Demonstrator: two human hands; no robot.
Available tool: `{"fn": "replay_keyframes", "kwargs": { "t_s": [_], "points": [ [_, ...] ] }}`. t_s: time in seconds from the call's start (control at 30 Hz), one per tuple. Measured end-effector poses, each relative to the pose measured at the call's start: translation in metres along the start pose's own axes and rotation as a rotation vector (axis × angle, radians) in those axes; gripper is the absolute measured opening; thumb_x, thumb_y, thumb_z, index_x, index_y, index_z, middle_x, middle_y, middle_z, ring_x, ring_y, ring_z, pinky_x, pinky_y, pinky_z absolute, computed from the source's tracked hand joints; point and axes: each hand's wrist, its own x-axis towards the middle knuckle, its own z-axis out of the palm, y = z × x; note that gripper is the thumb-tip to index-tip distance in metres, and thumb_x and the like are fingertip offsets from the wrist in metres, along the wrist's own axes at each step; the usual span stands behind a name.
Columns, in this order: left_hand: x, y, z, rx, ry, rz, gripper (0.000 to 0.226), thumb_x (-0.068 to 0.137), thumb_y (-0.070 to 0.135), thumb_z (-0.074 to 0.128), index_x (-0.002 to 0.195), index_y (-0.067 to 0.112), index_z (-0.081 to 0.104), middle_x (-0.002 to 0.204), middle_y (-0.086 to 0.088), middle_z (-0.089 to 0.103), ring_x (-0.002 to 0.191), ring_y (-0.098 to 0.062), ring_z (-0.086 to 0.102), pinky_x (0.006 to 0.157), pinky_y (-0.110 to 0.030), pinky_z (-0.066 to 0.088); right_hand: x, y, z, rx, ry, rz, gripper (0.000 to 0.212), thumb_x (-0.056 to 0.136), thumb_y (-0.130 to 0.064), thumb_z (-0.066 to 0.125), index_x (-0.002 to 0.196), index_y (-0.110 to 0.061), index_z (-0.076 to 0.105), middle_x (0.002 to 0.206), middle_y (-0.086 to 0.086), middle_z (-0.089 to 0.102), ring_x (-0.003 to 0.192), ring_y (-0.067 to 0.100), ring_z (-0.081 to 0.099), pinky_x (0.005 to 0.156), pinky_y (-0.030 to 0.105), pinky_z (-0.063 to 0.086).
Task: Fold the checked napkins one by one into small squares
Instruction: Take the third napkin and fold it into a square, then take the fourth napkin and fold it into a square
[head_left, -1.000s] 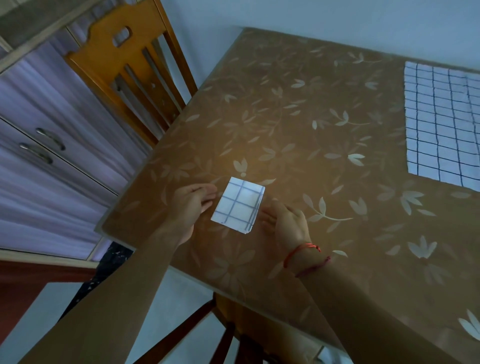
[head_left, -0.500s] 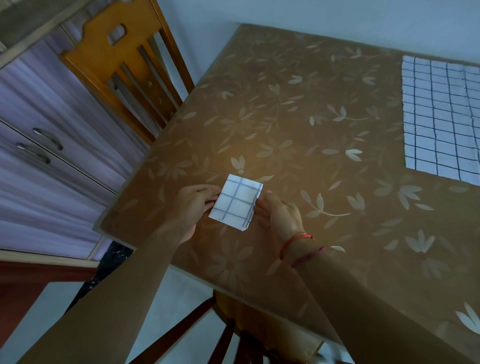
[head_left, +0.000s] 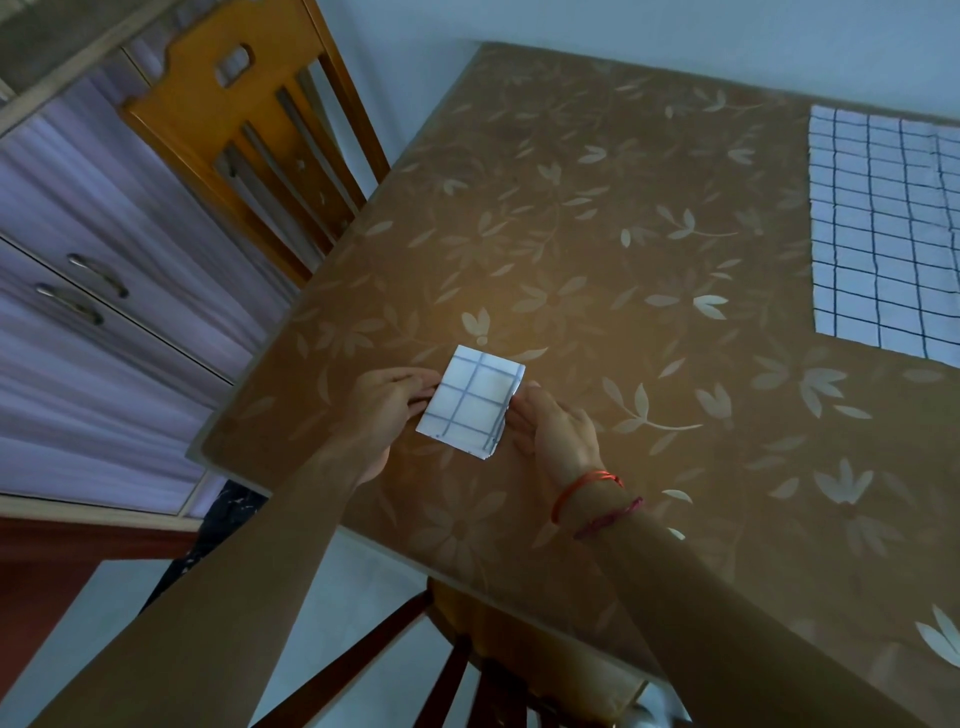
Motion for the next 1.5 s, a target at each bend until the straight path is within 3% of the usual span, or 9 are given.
{"fn": "replay_keyframes", "kwargs": {
  "t_s": [0.3,0.47,0.57,0.7,0.9,1.0,1.17,1.3,1.5],
  "points": [
    [-0.004,0.002,0.001,0.039,0.015,-0.002,0.022,0.096,0.005,0.051,0.106,0.001,0.070,0.106,-0.010,0.071,0.102,-0.020,0.066,0.089,-0.032,0.053,0.001,-0.003,0.001,-0.020,0.000,0.019,0.026,0.086,-0.026,0.058,0.094,-0.006,0.073,0.096,0.010,0.075,0.095,0.024,0.071,0.093,0.047,0.053],
    [-0.013,0.010,0.002,0.062,0.037,0.013,0.019,0.096,0.007,0.051,0.098,0.013,0.069,0.106,-0.004,0.069,0.104,-0.017,0.064,0.090,-0.029,0.051,-0.001,-0.006,-0.006,-0.135,-0.006,-0.002,0.032,0.075,-0.042,0.057,0.075,-0.014,0.074,0.086,0.000,0.075,0.090,0.020,0.070,0.092,0.042,0.052],
    [-0.024,0.018,0.004,0.127,0.053,0.042,0.017,0.095,0.013,0.054,0.095,0.020,0.069,0.103,0.001,0.070,0.102,-0.015,0.064,0.092,-0.033,0.051,-0.006,-0.013,-0.015,-0.127,-0.002,-0.020,0.026,0.084,-0.031,0.056,0.064,-0.018,0.066,0.071,-0.004,0.063,0.073,0.013,0.061,0.082,0.036,0.050],
    [-0.045,0.032,0.020,0.252,0.043,0.127,0.018,0.095,0.020,0.055,0.110,0.021,0.065,0.104,0.006,0.066,0.098,-0.013,0.062,0.085,-0.041,0.056,-0.020,-0.024,-0.032,0.003,0.036,-0.006,0.020,0.086,-0.030,0.060,0.102,-0.018,0.064,0.080,-0.003,0.062,0.074,0.014,0.061,0.074,0.031,0.050],
    [-0.079,0.051,0.063,0.427,0.000,0.301,0.023,0.093,0.030,0.060,0.115,0.026,0.063,0.105,0.017,0.063,0.097,-0.003,0.061,0.073,-0.019,0.048,-0.046,-0.057,-0.079,-0.274,0.089,-0.107,0.055,0.086,-0.046,0.055,0.134,-0.019,0.051,0.120,-0.002,0.062,0.110,0.017,0.061,0.104,0.040,0.044],
    [-0.098,0.059,0.093,0.552,0.029,0.380,0.026,0.091,0.036,0.062,0.115,0.026,0.062,0.100,0.010,0.062,0.094,-0.010,0.063,0.069,-0.012,0.039,-0.067,-0.072,-0.110,-0.318,0.108,-0.138,0.063,0.084,-0.050,0.055,0.139,-0.022,0.045,0.133,0.000,0.057,0.122,0.017,0.055,0.109,0.042,0.040],
    [-0.124,0.069,0.137,0.716,-0.074,0.485,0.053,0.090,0.045,0.060,0.134,0.018,0.052,0.130,-0.001,0.058,0.120,-0.017,0.053,0.098,-0.033,0.043,-0.102,-0.096,-0.172,-0.433,0.167,-0.231,0.054,0.093,-0.041,0.052,0.142,-0.021,0.041,0.136,-0.001,0.053,0.124,0.017,0.053,0.110,0.038,0.037],
    [-0.139,0.079,0.177,0.889,-0.168,0.599,0.067,0.086,0.062,0.051,0.137,0.018,0.049,0.136,-0.003,0.052,0.124,-0.022,0.048,0.100,-0.035,0.039,-0.131,-0.111,-0.227,-0.557,0.247,-0.295,0.052,0.095,-0.039,0.049,0.144,-0.024,0.038,0.141,0.000,0.049,0.127,0.014,0.049,0.103,0.024,0.035],
    [-0.164,0.088,0.253,0.957,-0.263,0.754,0.061,0.085,0.052,0.052,0.132,0.012,0.054,0.126,-0.002,0.055,0.117,-0.020,0.050,0.090,-0.021,0.031,-0.161,-0.126,-0.311,-0.769,0.399,-0.327,0.054,0.096,-0.043,0.044,0.146,-0.026,0.033,0.143,0.002,0.047,0.126,0.017,0.049,0.105,0.033,0.039]
  ]
}}
